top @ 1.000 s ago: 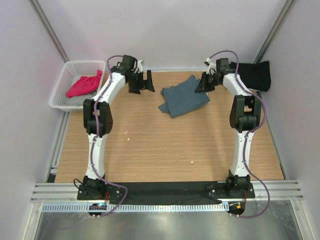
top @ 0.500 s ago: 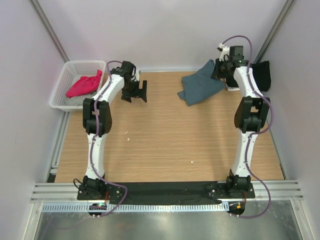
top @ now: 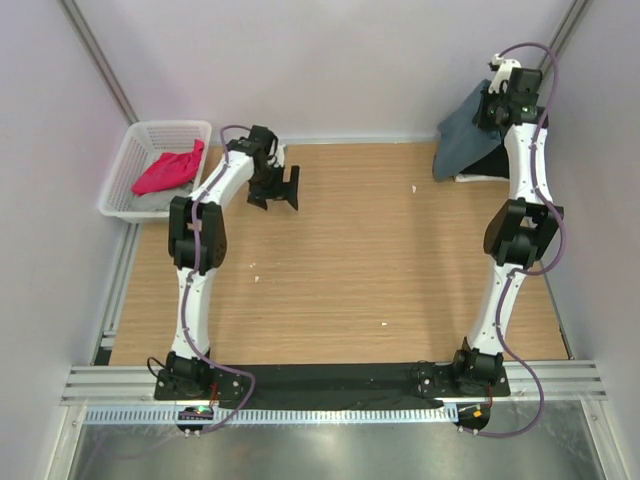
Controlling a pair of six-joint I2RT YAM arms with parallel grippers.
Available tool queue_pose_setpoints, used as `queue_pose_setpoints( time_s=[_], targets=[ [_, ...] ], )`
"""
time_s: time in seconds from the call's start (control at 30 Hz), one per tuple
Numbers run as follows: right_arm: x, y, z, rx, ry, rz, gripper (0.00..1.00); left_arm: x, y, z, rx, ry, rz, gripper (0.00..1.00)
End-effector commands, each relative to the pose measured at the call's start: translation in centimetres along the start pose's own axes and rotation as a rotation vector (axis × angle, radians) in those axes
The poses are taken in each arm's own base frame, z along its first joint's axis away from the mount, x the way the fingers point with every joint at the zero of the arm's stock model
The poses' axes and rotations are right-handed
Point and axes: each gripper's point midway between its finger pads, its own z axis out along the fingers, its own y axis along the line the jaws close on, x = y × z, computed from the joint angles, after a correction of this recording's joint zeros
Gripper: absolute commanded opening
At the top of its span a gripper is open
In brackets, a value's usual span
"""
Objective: Fold and stack the t-shirts
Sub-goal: Neatly place the folded tshirt to the corner
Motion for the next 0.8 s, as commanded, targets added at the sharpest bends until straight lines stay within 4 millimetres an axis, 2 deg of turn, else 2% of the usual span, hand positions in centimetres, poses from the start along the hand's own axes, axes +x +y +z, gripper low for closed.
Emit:
queue_pose_setpoints(
  time_s=[0.0, 0.4, 0.53, 0.57, 0.77],
  targets=[
    [-5.1, -1.2, -2.0, 0.046, -0.145, -0.058, 0.01, -0.3, -1.3, -0.6, 0.016, -0.023, 0.035, 1.0],
    [-7.3, -5.0, -3.7, 0.121, -0.217, -0.039, 0.01, 0.3, -3.8, 0.1, 0.014, -0.011, 0.1, 1.0],
    [-6.1, -7.2, -3.0, 0.155, -0.198, -0.027, 0.01, 0.4, -4.1, -0.1, 0.01, -0.012, 0.115, 0.99],
    [-5.9, -8.2, -3.0, 0.172, -0.198, -0.022, 0.01, 0.5, -4.1, -0.1, 0.008, -0.012, 0.119, 1.0],
    [-3.5, -11.8, -1.0, 0.213, -0.171, 0.0, 0.01, 1.2, -4.2, 0.0, -0.017, 0.002, 0.14, 0.99]
  ],
)
